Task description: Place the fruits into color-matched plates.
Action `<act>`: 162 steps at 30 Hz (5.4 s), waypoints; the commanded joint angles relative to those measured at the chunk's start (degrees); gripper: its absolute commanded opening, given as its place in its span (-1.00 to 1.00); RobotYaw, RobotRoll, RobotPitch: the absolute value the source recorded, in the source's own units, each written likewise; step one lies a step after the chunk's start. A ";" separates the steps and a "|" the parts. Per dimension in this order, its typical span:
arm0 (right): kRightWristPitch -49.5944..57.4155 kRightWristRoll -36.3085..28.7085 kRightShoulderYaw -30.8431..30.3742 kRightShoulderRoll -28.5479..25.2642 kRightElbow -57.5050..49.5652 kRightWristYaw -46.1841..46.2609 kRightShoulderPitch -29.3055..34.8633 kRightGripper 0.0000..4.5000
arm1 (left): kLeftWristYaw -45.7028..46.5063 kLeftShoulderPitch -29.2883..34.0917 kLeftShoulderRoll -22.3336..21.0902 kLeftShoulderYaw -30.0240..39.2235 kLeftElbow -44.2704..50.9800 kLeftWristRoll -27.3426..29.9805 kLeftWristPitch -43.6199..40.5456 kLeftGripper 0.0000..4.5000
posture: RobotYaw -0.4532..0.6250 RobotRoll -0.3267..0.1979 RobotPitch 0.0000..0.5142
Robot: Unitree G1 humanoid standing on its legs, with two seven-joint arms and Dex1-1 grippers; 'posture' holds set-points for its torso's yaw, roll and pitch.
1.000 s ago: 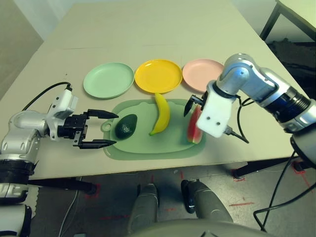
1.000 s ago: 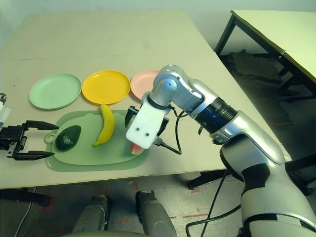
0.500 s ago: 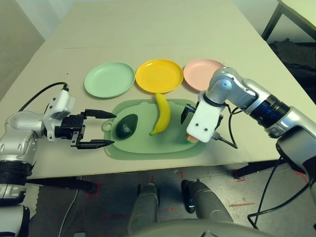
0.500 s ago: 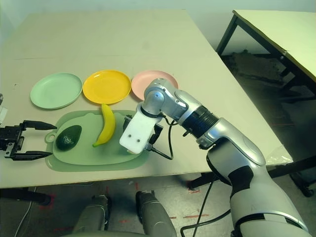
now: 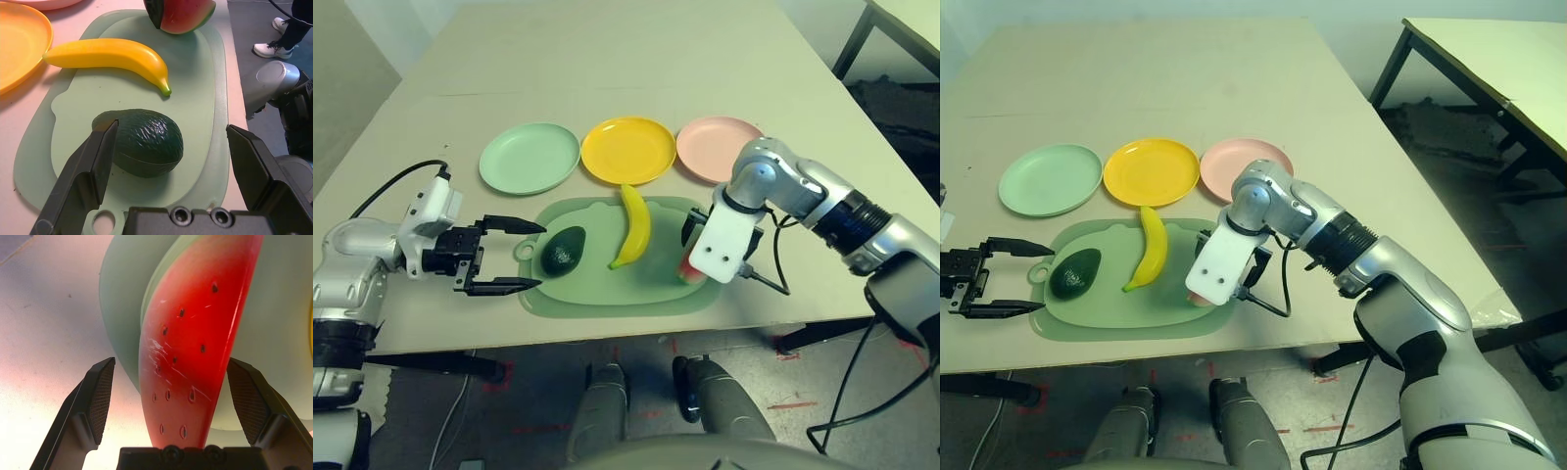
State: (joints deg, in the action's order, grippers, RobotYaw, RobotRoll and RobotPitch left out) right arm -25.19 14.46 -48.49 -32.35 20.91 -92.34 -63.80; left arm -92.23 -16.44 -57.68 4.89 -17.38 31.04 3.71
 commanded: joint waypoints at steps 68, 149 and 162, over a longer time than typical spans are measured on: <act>13.37 21.33 9.11 11.72 58.34 47.73 -17.49 0.04 | 17.11 0.89 0.53 7.48 9.55 -2.12 -15.45 1.00 | -0.04 0.25 -0.27; -28.22 19.39 4.71 25.02 41.66 18.70 -20.07 0.98 | 3.00 1.80 -0.68 8.64 5.07 -3.43 -8.69 1.00 | 0.05 0.25 -0.22; -26.27 25.94 2.79 27.57 47.17 26.96 -20.89 0.98 | 4.92 4.94 -0.99 9.89 9.89 -1.98 -11.03 1.00 | 0.07 0.25 -0.18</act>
State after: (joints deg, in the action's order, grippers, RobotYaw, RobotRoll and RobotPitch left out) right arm -51.72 39.16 -44.60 -5.52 67.61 -66.51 -84.06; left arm -87.47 -12.24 -58.02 14.40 -8.66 29.09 -6.81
